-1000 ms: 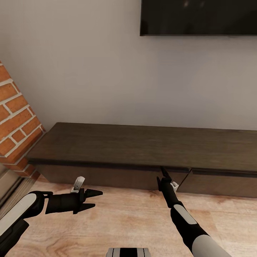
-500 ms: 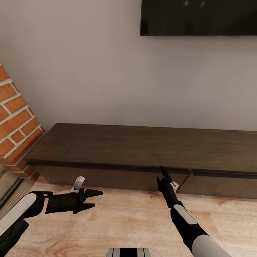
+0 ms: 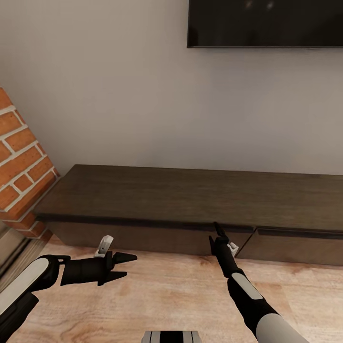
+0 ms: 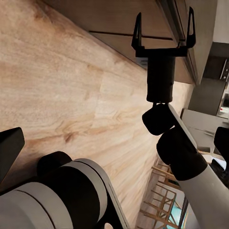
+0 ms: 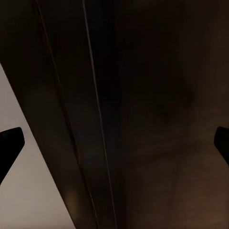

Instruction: Place each of the two pumpkins and all three candles from the living room inside a cabinet in the living room (use any cabinet), then make sure every cabinet is closed, and position the cauldron so it is next to a table in the living room.

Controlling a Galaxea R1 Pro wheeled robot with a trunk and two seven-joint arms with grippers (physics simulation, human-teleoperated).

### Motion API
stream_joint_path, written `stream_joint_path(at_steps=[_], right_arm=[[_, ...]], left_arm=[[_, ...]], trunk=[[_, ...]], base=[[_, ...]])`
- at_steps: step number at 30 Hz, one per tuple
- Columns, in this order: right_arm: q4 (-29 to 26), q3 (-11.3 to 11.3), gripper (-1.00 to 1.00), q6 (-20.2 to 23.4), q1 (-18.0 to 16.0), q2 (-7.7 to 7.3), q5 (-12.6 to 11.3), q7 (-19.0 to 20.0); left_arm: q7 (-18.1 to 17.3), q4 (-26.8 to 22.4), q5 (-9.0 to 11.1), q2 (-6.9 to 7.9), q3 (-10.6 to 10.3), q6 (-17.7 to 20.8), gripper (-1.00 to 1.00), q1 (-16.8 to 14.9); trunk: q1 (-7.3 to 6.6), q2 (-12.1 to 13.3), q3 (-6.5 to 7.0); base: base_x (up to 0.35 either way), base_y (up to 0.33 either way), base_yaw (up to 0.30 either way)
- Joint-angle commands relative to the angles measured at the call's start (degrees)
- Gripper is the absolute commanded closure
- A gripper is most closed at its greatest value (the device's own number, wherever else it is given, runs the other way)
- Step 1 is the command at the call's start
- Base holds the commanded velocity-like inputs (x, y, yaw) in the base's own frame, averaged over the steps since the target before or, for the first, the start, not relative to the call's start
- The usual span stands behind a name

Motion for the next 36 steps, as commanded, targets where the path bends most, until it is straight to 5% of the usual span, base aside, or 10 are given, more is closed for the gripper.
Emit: stream_joint_path(at_steps=[1, 8, 9, 36], right_arm=[[0.05, 0.11, -1.0, 0.37, -0.04, -0.03, -0.61, 0.25], [0.05, 0.11, -1.0, 0.4, -0.04, 0.04, -0.62, 0.25], [0.05, 0.11, 1.0, 0.38, -0.04, 0.04, -0.61, 0.25], [0.05, 0.11, 1.0, 0.89, -0.04, -0.05, -0.66, 0.25]], left_arm=[[0.56, -0.03, 0.6, 0.04, -0.07, 0.0, -1.0, -0.04], [0.52, -0.03, 0.6, 0.04, -0.07, 0.01, -1.0, -0.04], [0.52, -0.03, 0.6, 0.04, -0.08, 0.01, -1.0, -0.04], [0.53, -0.03, 0.61, 0.03, -0.1, -0.02, -1.0, -0.04]], trunk=[[-0.01, -0.02, -0.04], [-0.01, -0.02, -0.04], [-0.01, -0.02, -0.04], [-0.01, -0.02, -0.04]], base=[[0.005, 0.0, 0.0], [0.001, 0.0, 0.0], [0.0, 0.0, 0.0], [-0.018, 0.0, 0.0]])
